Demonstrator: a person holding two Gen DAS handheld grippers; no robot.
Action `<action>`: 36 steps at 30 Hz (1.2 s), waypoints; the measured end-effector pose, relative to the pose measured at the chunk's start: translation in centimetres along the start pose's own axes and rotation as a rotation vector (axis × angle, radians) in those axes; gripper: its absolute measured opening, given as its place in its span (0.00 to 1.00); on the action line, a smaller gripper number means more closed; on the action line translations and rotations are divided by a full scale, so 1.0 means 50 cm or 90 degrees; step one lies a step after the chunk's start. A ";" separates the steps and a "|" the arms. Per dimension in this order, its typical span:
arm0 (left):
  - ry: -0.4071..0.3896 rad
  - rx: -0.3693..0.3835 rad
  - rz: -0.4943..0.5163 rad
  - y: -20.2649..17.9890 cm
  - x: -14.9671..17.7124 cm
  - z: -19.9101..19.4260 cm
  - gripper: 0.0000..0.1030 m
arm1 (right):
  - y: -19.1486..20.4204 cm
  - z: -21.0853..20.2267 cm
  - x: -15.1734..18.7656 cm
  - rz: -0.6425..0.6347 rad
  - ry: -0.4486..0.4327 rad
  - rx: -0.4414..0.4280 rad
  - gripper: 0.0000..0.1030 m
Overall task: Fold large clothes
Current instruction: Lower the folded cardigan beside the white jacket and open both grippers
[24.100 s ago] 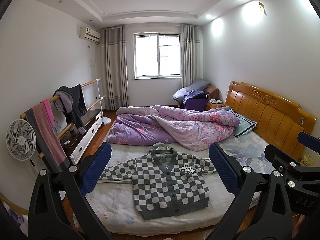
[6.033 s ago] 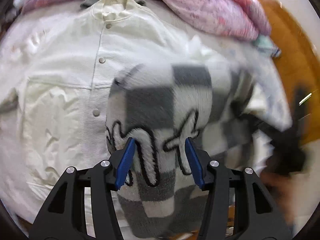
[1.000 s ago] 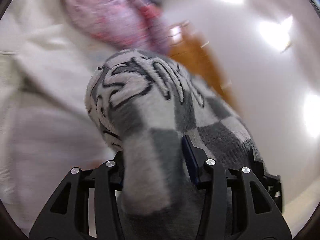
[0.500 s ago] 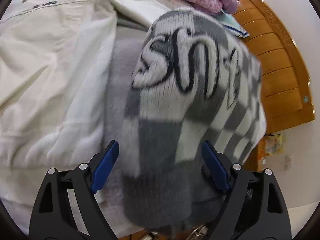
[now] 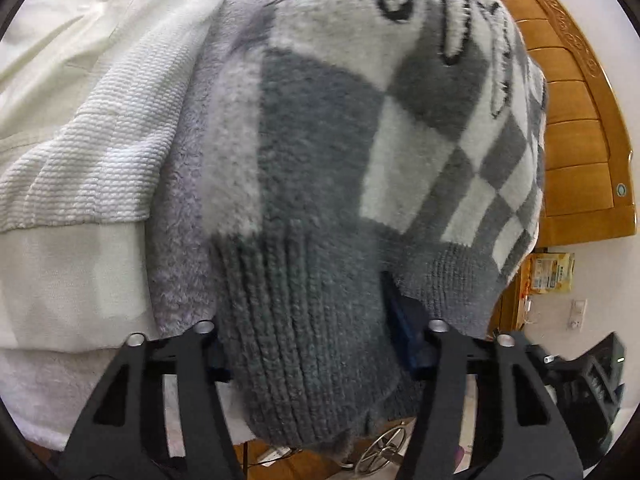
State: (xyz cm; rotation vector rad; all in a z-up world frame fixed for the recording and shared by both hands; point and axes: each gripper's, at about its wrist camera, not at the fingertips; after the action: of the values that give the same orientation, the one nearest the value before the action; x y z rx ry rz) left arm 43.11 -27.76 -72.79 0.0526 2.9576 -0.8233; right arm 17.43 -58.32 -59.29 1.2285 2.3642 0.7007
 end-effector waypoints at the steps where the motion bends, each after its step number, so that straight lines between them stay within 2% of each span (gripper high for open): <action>1: -0.001 0.003 -0.005 -0.001 -0.007 -0.003 0.53 | 0.011 -0.008 -0.016 -0.021 -0.016 0.024 0.52; 2: -0.005 0.004 -0.012 0.002 -0.005 -0.005 0.51 | 0.022 -0.009 -0.032 -0.050 -0.036 0.055 0.52; 3: -0.008 0.003 -0.013 0.001 0.001 -0.007 0.49 | 0.060 0.028 -0.086 -0.063 -0.041 0.056 0.52; 4: -0.010 0.004 -0.014 0.000 0.003 -0.008 0.48 | 0.062 0.080 -0.141 -0.072 -0.042 0.049 0.52; 7: -0.006 0.017 -0.019 -0.031 0.041 0.005 0.41 | 0.005 0.193 -0.157 -0.084 0.013 0.056 0.50; 9: -0.002 0.027 -0.025 -0.051 0.055 0.016 0.39 | 0.000 0.201 -0.182 -0.084 0.020 0.057 0.47; 13: -0.004 0.046 -0.042 -0.091 0.085 0.017 0.38 | 0.019 0.146 -0.203 -0.114 -0.019 0.086 0.47; 16: -0.016 0.016 -0.007 -0.113 0.094 0.014 0.37 | 0.051 0.116 -0.172 -0.136 -0.042 0.111 0.47; 17: -0.020 0.011 -0.003 -0.115 0.089 0.010 0.38 | 0.038 0.128 -0.158 -0.152 -0.046 0.095 0.47; 20: -0.020 0.003 0.015 -0.106 0.071 -0.003 0.38 | 0.073 0.168 -0.122 -0.202 -0.035 0.076 0.47; 22: -0.022 -0.002 0.029 -0.108 0.063 -0.017 0.38 | 0.070 0.208 -0.105 -0.203 -0.005 0.077 0.46; 25: -0.025 -0.005 0.046 -0.106 0.058 -0.037 0.38 | 0.059 0.262 -0.094 -0.215 0.011 0.112 0.46; 27: -0.026 -0.005 0.050 -0.103 0.056 -0.054 0.38 | 0.073 0.257 -0.094 -0.220 0.003 0.126 0.46; 29: -0.048 -0.012 0.064 -0.099 0.058 -0.078 0.43 | 0.099 0.237 -0.081 -0.234 -0.020 0.127 0.46; 32: -0.079 -0.032 0.068 -0.081 0.056 -0.110 0.44 | 0.148 0.226 -0.042 -0.270 -0.036 0.125 0.46; 36: -0.141 -0.072 0.078 -0.046 0.032 -0.166 0.52 | 0.197 0.238 -0.006 -0.304 -0.036 0.116 0.46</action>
State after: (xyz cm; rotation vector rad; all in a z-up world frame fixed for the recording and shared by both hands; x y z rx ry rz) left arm 40.89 -25.43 -64.65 0.1257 2.7550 -0.6035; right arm 30.37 -50.74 -63.03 0.6847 2.5745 0.2965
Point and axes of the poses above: each gripper's, at about its wrist camera, not at the fingertips, and z roughly the way its jaws point, y to its left, x to its underside, and after that the axes turned 4 degrees about -x, right-handed
